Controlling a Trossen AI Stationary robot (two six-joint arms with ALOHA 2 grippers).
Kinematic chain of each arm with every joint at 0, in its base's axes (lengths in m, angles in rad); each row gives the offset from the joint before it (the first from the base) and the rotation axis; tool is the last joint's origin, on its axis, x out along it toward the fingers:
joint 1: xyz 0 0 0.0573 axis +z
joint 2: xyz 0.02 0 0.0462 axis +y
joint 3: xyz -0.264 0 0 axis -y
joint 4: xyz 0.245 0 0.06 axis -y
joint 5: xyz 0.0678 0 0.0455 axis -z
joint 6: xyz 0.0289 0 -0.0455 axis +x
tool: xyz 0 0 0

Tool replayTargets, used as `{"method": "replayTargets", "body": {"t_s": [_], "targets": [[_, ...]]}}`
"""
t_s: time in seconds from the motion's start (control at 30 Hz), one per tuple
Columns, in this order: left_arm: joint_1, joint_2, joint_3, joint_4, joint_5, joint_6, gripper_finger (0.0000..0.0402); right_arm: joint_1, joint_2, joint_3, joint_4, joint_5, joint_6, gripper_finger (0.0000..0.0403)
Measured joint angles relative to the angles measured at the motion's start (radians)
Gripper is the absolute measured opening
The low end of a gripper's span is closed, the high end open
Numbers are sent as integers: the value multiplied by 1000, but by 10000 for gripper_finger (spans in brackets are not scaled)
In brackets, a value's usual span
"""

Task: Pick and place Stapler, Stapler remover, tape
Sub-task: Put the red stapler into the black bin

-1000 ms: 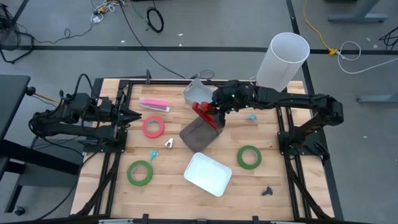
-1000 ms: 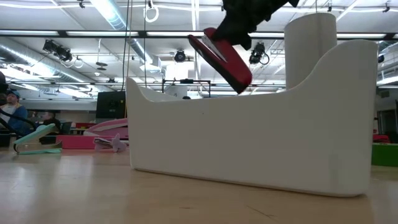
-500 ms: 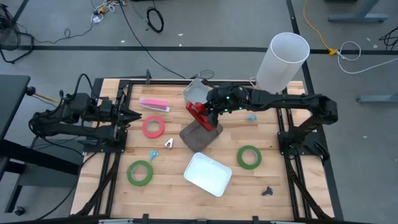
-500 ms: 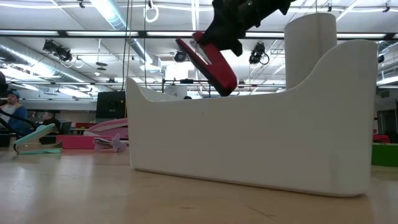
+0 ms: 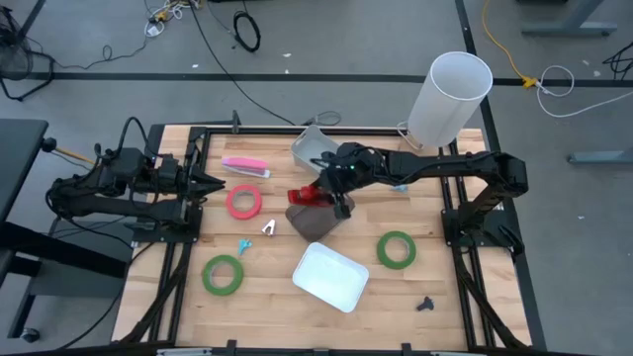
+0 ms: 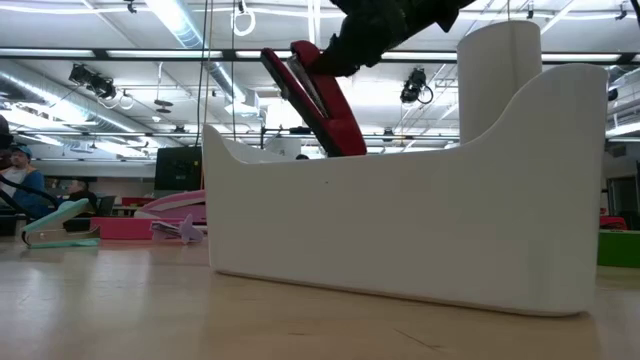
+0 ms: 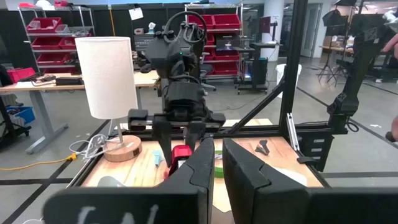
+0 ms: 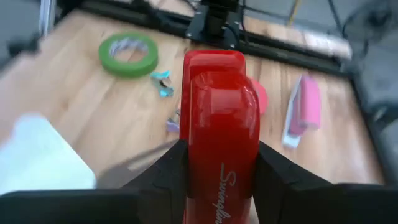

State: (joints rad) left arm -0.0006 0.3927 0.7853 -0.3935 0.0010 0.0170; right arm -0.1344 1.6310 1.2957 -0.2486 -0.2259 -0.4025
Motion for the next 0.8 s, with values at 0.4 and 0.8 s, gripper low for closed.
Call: {"method": "replayTargets", "body": {"t_s": [0.4, 0.8], "targets": [[0, 0, 0, 0, 0, 0, 34, 59, 0, -25, -29, 123, -497, 128], [0, 0, 0, 0, 0, 0, 34, 113, 3, -86, -26, 239, -628, 128]]}}
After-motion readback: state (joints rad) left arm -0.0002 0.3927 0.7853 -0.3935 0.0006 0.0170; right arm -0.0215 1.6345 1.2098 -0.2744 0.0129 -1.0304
